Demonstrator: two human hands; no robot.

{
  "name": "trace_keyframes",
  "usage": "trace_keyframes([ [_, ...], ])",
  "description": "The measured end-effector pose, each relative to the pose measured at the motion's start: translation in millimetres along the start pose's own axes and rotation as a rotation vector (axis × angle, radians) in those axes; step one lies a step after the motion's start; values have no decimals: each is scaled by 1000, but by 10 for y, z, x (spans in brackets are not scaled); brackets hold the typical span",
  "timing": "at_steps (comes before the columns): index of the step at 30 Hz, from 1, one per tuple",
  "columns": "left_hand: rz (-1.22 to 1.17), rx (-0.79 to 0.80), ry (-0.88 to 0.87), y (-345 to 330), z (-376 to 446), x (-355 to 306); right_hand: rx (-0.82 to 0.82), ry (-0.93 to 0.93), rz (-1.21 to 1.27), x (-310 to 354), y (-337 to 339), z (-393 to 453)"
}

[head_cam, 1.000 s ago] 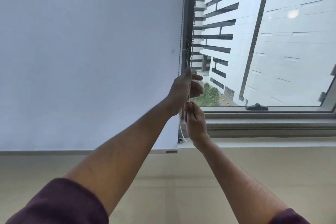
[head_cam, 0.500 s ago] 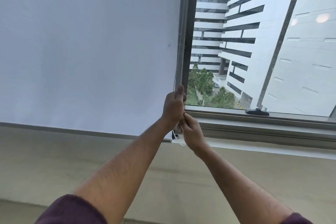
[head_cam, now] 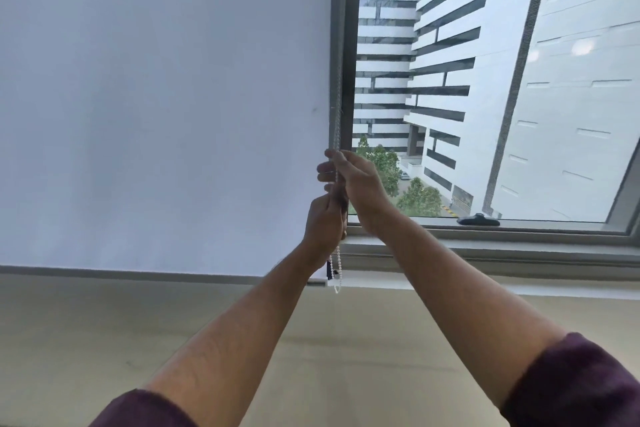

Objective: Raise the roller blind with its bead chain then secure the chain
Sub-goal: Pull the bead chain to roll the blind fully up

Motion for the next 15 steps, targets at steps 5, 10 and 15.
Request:
trace_keyframes([
  [5,-8,35,-23,128,18,60,-62,-36,341,-38,-148,2],
  [10,44,39,-81,222,31,71,-113,47,293,-84,-249,0],
  [15,74,51,-84,216,17,278,-164,58,162,-219,-257,-54],
])
Point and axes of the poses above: each hand's wrist, its own z-axis towards the middle knuckle, its own y-axis out of the back of the hand, x = y × z, the point moved 10 cm from there along z, towards the middle knuckle, and after that the axes turned 11 degrees about z, right-handed, at the moved point
